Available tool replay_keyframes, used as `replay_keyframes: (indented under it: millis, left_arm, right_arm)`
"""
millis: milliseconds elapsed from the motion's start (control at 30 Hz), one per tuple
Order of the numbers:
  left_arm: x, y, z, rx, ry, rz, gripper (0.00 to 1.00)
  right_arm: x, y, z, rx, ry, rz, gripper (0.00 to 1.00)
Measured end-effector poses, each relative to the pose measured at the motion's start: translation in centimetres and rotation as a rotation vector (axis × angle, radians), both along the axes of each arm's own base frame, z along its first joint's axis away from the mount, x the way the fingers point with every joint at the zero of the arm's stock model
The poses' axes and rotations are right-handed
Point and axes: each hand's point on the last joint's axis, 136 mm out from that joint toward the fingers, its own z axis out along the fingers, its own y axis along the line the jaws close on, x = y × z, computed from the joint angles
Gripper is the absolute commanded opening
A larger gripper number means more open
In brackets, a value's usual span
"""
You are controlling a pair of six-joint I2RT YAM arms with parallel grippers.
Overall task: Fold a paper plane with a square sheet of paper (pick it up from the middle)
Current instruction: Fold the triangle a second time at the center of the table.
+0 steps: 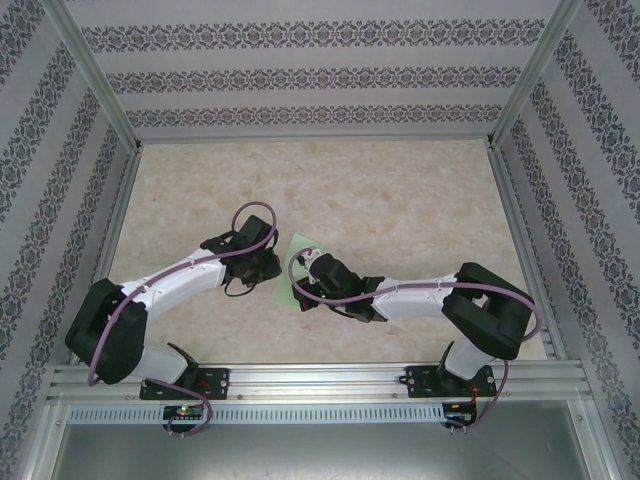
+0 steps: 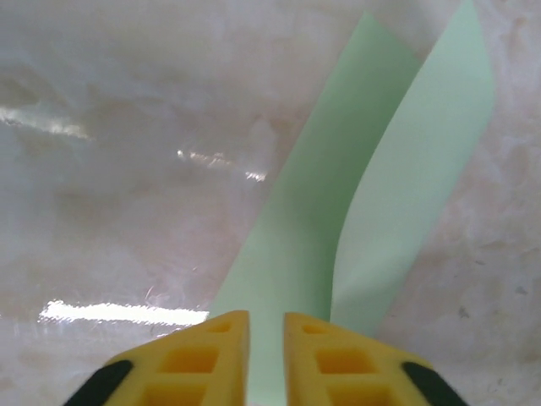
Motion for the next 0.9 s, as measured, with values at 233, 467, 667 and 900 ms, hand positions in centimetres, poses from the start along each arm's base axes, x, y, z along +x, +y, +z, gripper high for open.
replay_keyframes:
  millis: [233,467,667,900]
  left_arm:
    - [-1.3,-0.3,-1.7,-0.039,0.057,0.002,0.04]
    - [-1.6,-1.0,-2.3,-0.081,0.079,-0.003,0.03]
    - [-1.8,-1.8,-3.2,-0.114,0.108,-0.013,0.02]
    - [-2.1,-2.2,-4.3,-0.122,0.144,-0.020,0.00]
  right_arm:
    - [-0.2,0.1,-0.9,0.019,0.066,-0.013,0.00]
    - [0.6,-0.3,-1.4,0.045,0.126,-0.061,0.00]
    - [1.0,-0.1,-0.9,0.089,0.151,-0.082,0.00]
    - [1.3,0.0,-0.7,0.113,0.160,-0.095,0.00]
